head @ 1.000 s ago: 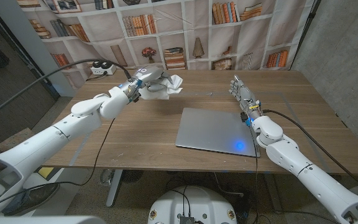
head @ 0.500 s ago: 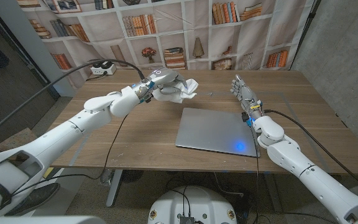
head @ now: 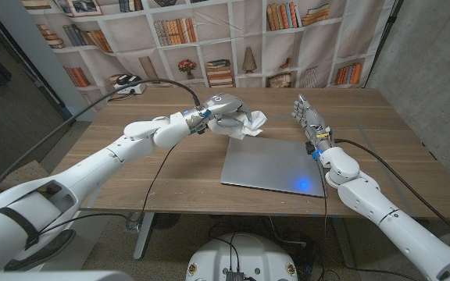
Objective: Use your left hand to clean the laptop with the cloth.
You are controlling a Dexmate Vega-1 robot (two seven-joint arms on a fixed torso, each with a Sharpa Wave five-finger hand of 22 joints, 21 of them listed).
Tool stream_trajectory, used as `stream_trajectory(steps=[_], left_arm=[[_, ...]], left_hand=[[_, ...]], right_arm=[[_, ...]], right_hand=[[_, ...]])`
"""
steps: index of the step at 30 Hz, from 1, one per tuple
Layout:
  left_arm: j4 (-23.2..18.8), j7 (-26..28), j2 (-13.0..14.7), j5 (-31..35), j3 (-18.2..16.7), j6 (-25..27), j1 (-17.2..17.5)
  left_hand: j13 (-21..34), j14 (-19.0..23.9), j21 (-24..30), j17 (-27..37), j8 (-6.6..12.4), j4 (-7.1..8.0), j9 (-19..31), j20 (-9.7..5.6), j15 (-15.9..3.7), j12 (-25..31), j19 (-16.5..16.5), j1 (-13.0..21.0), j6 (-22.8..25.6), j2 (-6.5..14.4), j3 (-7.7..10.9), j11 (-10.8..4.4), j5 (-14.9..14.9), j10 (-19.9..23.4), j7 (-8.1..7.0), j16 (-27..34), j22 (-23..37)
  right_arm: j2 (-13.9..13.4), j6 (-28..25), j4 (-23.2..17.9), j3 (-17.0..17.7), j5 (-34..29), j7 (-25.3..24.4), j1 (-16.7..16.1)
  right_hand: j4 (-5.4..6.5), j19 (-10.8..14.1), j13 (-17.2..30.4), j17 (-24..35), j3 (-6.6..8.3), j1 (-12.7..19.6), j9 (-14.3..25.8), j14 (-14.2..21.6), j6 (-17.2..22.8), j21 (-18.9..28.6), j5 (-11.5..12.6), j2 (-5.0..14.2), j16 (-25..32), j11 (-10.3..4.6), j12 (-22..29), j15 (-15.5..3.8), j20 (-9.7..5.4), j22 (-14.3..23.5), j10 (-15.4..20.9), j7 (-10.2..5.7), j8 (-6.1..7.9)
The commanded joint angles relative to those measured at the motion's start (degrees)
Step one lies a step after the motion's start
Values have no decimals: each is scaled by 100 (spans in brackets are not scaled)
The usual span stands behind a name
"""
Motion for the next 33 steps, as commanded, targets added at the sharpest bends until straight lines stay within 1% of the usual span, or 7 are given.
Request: stream_trajectory(steps=[1,3,6,10,14,22,33], left_arm=[[340,-89,-348,518,517,-178,-167],[398,-91,-365,619,619,-197,-190],[598,-4,-445,621,731,-310,-241],[713,261,-515,795,835,-314,-274],[620,569,-495,1137,913,-81,-236],[638,1325,-451,1773,1170,316,-236],[901,1509,-503,1652,1434,373,-308]], left_hand=[[49,51,18,22,14,25,-15,5,-279,13,8,8,89,32,-5,-86,30,130,44,-7,18],[64,56,19,28,13,24,-32,8,-280,12,7,9,99,27,-5,-98,29,141,32,-9,18],[75,69,18,30,17,24,-49,14,-285,6,3,9,119,24,-5,-86,28,146,47,-10,19],[88,76,19,35,14,23,-68,12,-285,3,3,10,123,19,-4,-99,27,160,41,-12,20],[95,82,21,36,9,26,-90,15,-280,-5,4,5,123,13,-6,-96,25,181,34,-19,20],[136,108,26,53,13,25,-138,15,-287,-22,10,6,156,0,-6,-106,22,202,23,-23,22],[161,139,30,68,7,28,-183,9,-288,-56,2,6,160,-6,-5,-104,19,216,10,-29,25]], right_arm=[[-40,-21,11,41,61,41,-30],[-35,-17,29,41,75,55,-25],[-34,-9,60,39,83,72,-25],[-47,-46,37,65,124,49,-60],[-64,-16,46,78,121,60,-76],[-61,-11,68,64,115,80,-56],[-59,-87,3,48,106,25,-60]], right_hand=[[-43,38,14,15,7,58,24,54,33,24,-9,25,5,14,0,25,-27,34,13,2,-5],[-44,39,14,15,8,60,24,56,33,24,-10,27,5,16,-1,26,-29,34,13,2,-5],[-45,40,14,15,7,61,24,55,31,24,-10,27,4,14,0,25,-27,34,14,2,-7],[-48,40,14,14,8,65,25,51,29,24,-11,30,2,8,1,22,-27,34,19,0,-7],[-51,39,15,14,8,69,25,51,31,23,-11,31,2,9,0,22,-28,34,18,3,-7],[-56,40,15,14,8,78,25,53,35,23,-13,37,2,12,-3,15,-29,34,14,-1,-6],[-62,57,15,14,6,84,25,75,45,28,-15,39,10,3,2,20,-28,34,30,0,-3]])
